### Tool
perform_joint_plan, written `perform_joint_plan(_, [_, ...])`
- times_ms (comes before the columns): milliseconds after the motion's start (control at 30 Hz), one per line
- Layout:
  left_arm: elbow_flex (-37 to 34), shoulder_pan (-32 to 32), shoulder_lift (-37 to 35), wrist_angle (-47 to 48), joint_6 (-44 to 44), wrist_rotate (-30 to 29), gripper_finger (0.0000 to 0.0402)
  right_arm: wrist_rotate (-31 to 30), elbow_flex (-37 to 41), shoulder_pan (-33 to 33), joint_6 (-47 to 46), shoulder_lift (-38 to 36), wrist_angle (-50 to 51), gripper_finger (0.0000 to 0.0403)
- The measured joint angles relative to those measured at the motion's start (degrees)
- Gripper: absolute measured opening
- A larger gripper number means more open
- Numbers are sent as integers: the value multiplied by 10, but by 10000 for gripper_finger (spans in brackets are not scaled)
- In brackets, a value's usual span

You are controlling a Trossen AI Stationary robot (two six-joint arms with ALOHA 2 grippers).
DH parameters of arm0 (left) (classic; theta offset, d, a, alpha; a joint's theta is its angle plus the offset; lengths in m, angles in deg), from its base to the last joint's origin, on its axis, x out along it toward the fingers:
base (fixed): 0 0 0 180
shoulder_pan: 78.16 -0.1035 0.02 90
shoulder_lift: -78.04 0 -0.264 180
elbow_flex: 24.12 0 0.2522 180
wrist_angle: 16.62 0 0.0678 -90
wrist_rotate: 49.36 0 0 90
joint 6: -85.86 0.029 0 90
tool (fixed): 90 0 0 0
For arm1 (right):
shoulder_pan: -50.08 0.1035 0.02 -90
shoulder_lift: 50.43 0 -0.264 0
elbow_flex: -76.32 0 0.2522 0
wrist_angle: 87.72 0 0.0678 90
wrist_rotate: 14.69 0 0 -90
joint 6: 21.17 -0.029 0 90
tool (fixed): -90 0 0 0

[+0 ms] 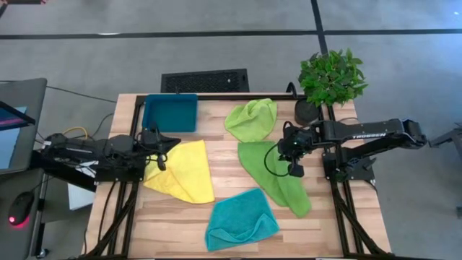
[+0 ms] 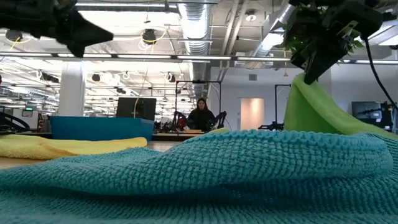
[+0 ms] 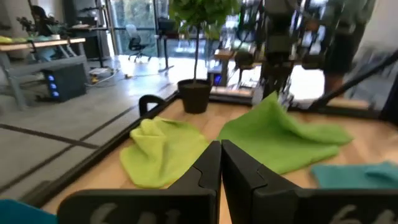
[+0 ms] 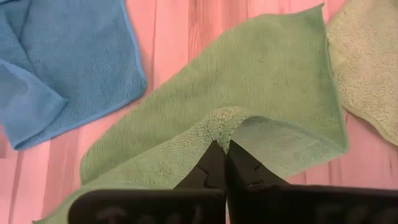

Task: Fold microfiber towels
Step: Fold the green towel

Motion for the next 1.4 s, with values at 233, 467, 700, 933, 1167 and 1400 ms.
perform_joint_plan(233, [100,-31,190,6,36,21,0,0,0,0,-9,2,-1,6])
perform_joint_plan(467, [195,-95,381,36,92,174,0,0,0,0,-16,1,0,11])
perform_joint_plan(700, [278,-131,535,52,93,195,0,0,0,0,-11,1,0,5])
perform_joint_plan(933, [388,-143,657,138,98,223,28,0,0,0,-11,1,1,12])
perform_joint_plan(1167, [482,-147,761,195,113,244,88,0,0,0,-10,1,3,6])
perform_joint_plan(1400, [496,-189,835,124,107,301,104,1,0,0,-8,1,4,10])
